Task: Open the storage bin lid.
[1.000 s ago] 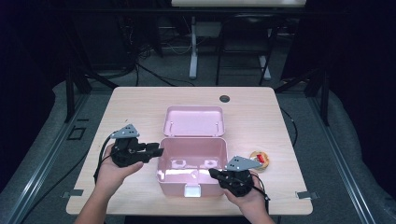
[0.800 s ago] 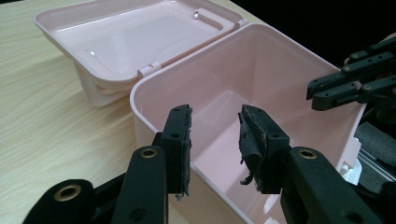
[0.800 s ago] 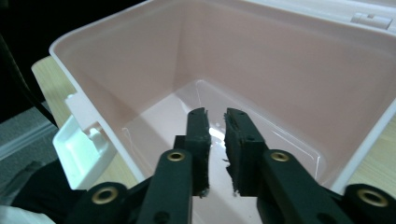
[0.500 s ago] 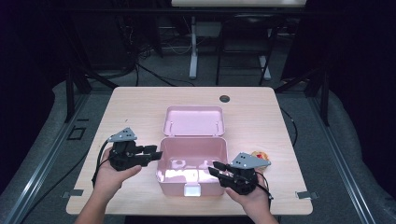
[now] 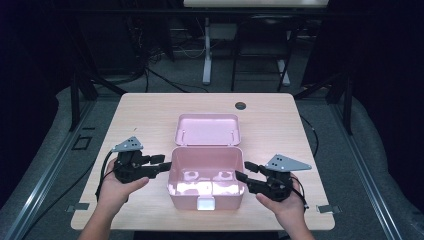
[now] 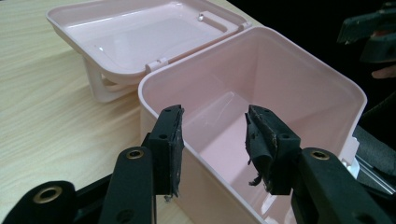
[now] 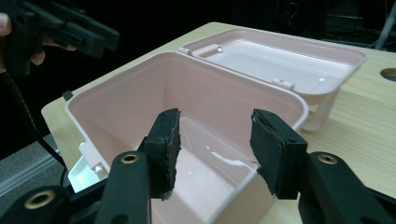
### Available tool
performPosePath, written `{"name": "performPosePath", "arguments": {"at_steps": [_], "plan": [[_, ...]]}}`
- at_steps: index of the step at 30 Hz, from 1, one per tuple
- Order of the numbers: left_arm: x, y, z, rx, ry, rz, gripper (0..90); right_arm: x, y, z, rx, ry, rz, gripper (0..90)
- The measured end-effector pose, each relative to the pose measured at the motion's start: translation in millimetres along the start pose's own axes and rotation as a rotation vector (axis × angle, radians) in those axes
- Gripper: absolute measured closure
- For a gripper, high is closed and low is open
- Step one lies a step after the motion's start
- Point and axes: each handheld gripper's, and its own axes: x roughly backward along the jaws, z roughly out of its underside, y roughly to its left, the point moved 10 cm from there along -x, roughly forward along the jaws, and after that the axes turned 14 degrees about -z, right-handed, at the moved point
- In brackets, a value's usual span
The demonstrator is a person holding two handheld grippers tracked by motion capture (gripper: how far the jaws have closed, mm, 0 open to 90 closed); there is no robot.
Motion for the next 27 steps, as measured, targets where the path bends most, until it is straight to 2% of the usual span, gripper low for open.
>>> {"name": "performPosePath", "arguments": {"at_steps": [5, 7, 8, 9, 11, 13, 14, 18, 22, 23, 24, 27], "plan": [[6.7, 1.0, -4.3, -0.015, -0.029, -0.014, 50.4, 17.2, -19.7, -5.8, -0.046, -0.011, 0.073, 41.7], [10.3, 2.6, -6.4, -0.023, -0.04, -0.017, 49.4, 19.8, -22.9, -7.0, -0.046, -0.011, 0.088, 40.9], [10.8, 3.4, -7.4, -0.016, -0.048, -0.024, 47.8, 23.9, -29.6, -6.9, -0.034, 0.019, 0.118, 38.7], [12.1, 4.1, -6.8, -0.019, -0.039, -0.021, 47.8, 23.9, -29.6, -6.9, -0.034, 0.019, 0.118, 38.7], [11.8, 4.6, -5.4, -0.015, -0.026, -0.022, 46.8, 26.6, -35.8, -7.0, -0.019, 0.052, 0.138, 34.3], [9.7, 3.1, -1.5, -0.034, 0.002, -0.01, 45.7, 29.1, -43.3, -7.0, -0.021, 0.096, 0.156, 30.7], [8.4, 2.9, -0.9, -0.052, -0.002, -0.013, 45.7, 29.1, -43.3, -7.0, -0.021, 0.096, 0.156, 30.7], [4.0, 1.0, 1.9, -0.085, 0.012, -0.025, 45.7, 31.0, -52.7, -6.2, -0.004, 0.152, 0.194, 28.3], [2.3, -3.2, 3.0, -0.091, 0.032, -0.036, 45.7, 29.9, -60.1, -0.7, -0.009, 0.219, 0.205, 28.1], [2.4, -3.8, 2.9, -0.096, 0.034, -0.034, 45.7, 28.5, -63.3, 3.3, -0.012, 0.255, 0.211, 28.1], [2.2, -4.8, 2.8, -0.087, 0.032, -0.032, 45.7, 28.5, -63.3, 3.3, -0.012, 0.255, 0.211, 28.1], [3.6, -3.5, 2.9, -0.085, 0.037, -0.034, 45.6, 27.2, -67.5, 8.9, -0.01, 0.312, 0.22, 27.4]]}}
